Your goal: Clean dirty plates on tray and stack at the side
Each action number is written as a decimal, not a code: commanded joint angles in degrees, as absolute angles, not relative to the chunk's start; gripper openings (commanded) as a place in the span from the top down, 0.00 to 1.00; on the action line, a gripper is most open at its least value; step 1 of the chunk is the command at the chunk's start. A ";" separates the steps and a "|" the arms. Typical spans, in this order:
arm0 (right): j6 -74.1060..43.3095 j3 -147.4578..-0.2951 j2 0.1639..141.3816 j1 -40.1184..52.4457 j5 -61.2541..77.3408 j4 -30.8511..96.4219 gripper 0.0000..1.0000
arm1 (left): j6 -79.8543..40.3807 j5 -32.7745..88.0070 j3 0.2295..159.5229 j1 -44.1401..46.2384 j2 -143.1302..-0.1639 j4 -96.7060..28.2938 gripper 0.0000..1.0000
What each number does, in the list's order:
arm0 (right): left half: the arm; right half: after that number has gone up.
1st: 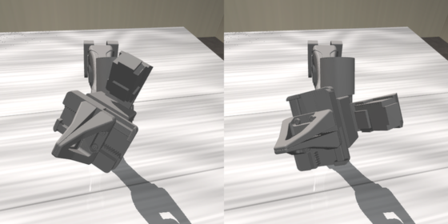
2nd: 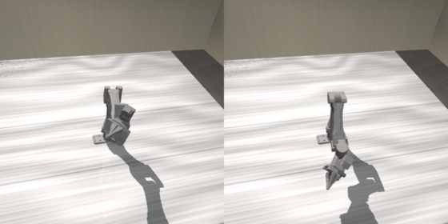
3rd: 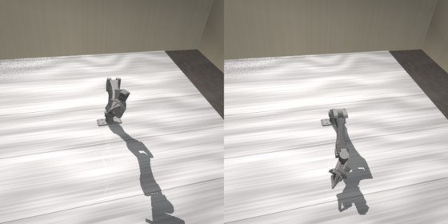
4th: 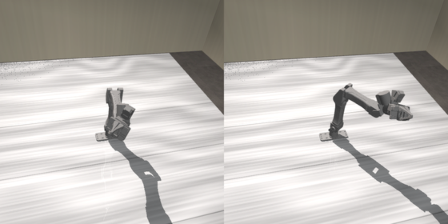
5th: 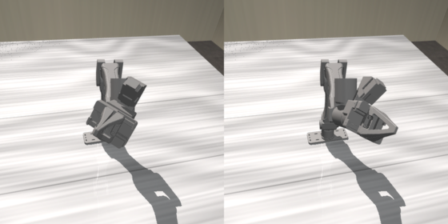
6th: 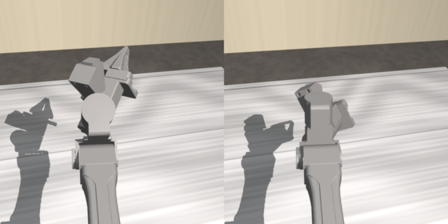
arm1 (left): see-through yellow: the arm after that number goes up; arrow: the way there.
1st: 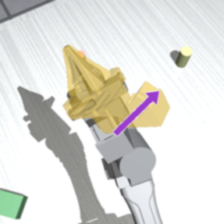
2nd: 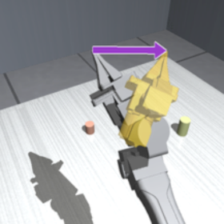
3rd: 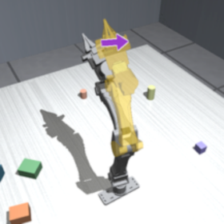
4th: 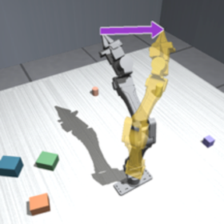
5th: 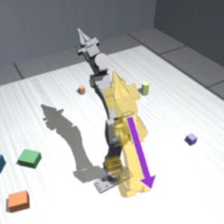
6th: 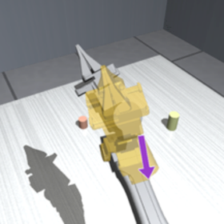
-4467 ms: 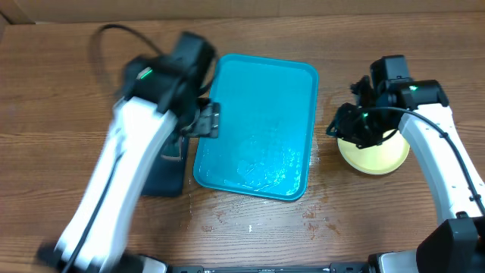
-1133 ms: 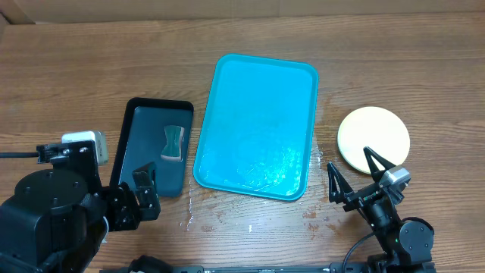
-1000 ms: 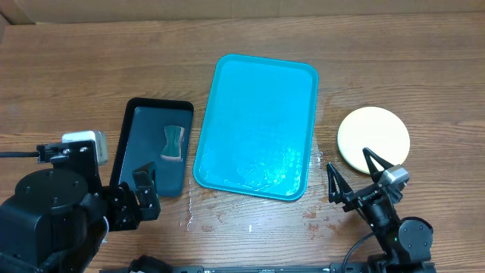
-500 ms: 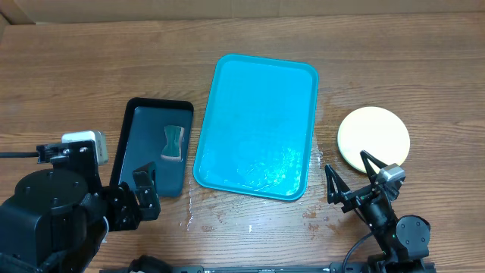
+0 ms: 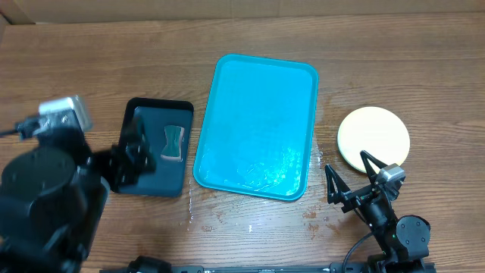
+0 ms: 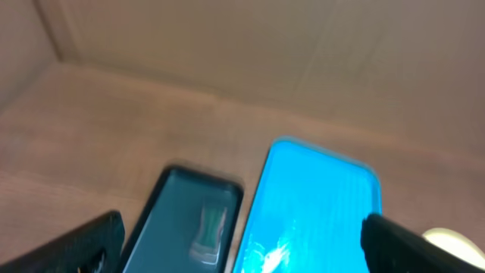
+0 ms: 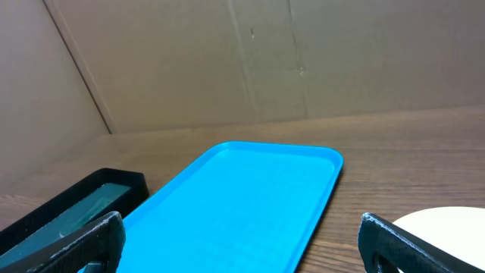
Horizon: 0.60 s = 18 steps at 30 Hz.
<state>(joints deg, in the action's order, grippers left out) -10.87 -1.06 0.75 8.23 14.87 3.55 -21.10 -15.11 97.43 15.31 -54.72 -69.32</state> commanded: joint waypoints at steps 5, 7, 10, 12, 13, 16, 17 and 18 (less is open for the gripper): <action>-11.07 -0.47 0.34 7.97 15.27 3.31 0.00 | -8.08 0.95 71.13 8.99 -44.31 -38.54 0.00; -11.07 -0.47 0.34 7.97 15.27 3.31 0.00 | -8.12 1.37 63.94 7.25 -40.45 -32.29 0.00; -11.07 -0.47 0.34 7.97 15.27 3.31 0.00 | -8.16 2.61 51.66 4.36 -32.91 -23.27 0.00; -11.07 -0.47 0.34 7.97 15.27 3.33 0.00 | -8.60 3.16 44.73 2.87 -28.25 -19.11 0.00; -11.07 -0.47 0.34 7.97 15.27 3.31 0.00 | -9.21 3.22 41.06 2.15 -25.71 -17.26 0.00; -11.07 -0.47 0.34 7.97 15.25 3.31 0.00 | -10.59 3.25 31.57 0.71 -19.16 -12.38 0.00; -11.07 -0.47 0.34 7.97 15.25 3.31 0.00 | -10.96 3.25 28.32 0.43 -16.95 -10.50 0.00; -11.07 -0.47 0.34 7.97 15.27 3.31 0.00 | -10.98 3.27 25.63 0.27 -15.00 -8.95 0.00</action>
<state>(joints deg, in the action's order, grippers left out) -10.92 -1.06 0.73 8.23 14.85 3.64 -10.35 1.80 32.69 1.21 -19.94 -11.51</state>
